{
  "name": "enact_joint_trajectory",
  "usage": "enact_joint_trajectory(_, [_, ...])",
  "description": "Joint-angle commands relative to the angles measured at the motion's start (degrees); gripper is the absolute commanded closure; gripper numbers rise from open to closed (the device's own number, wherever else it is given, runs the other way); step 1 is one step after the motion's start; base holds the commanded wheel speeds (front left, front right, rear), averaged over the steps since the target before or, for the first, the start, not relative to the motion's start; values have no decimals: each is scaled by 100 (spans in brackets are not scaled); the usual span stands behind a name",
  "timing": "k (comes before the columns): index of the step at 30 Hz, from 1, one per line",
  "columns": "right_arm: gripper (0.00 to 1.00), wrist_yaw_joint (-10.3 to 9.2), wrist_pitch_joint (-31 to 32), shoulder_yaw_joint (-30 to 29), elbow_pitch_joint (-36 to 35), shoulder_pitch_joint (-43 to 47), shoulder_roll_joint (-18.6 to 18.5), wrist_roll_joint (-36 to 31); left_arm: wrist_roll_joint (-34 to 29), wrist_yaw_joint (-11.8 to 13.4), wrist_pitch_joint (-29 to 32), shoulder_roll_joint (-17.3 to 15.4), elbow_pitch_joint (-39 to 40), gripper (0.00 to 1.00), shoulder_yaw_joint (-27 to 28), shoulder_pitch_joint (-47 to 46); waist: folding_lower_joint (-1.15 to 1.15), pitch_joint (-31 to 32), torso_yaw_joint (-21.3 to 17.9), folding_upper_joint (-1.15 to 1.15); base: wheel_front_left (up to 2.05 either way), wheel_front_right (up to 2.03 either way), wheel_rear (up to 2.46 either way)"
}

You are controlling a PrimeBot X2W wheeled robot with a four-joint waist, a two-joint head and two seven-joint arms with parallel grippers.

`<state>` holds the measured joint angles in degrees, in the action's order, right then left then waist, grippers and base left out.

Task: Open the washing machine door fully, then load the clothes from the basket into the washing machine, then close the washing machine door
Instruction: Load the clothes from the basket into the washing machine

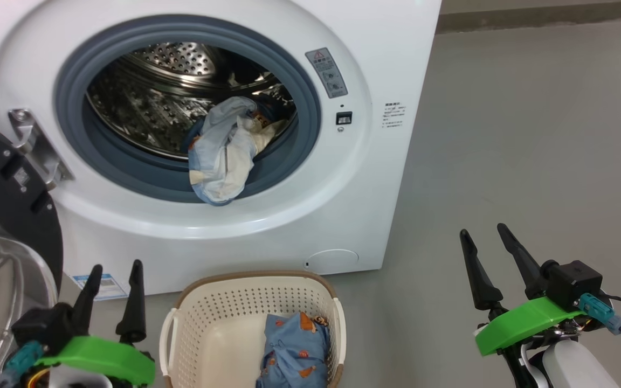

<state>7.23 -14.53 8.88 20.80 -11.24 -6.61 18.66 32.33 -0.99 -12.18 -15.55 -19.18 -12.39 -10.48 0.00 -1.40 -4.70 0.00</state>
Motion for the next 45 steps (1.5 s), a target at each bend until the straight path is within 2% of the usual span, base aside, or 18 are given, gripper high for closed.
enact_joint_trajectory(1, [0,25,-47,92,-165,-171,-33,14,33,-35,67,-138,26,0,156,-373,0,-105,-100,0,0,0,0])
enact_joint_trajectory(5, [0,25,-47,67,-256,-205,56,-71,135,-230,336,-133,-280,0,44,-892,0,-371,-255,0,0,0,0])
enact_joint_trajectory(19, [0,25,-47,-38,-631,-404,359,-359,171,-521,872,-283,-1816,0,-210,-2872,0,-1482,-740,0,0,0,0])
enact_joint_trajectory(34, [0,25,-47,239,-1061,-509,372,134,77,-624,1335,-518,-3311,0,-557,-4822,0,-2478,-1226,0,0,0,0])
enact_joint_trajectory(45, [0,25,-47,323,-1182,-533,373,249,-80,-637,1873,-625,-4108,0,-881,-5762,0,-2728,-1457,0,0,0,0])
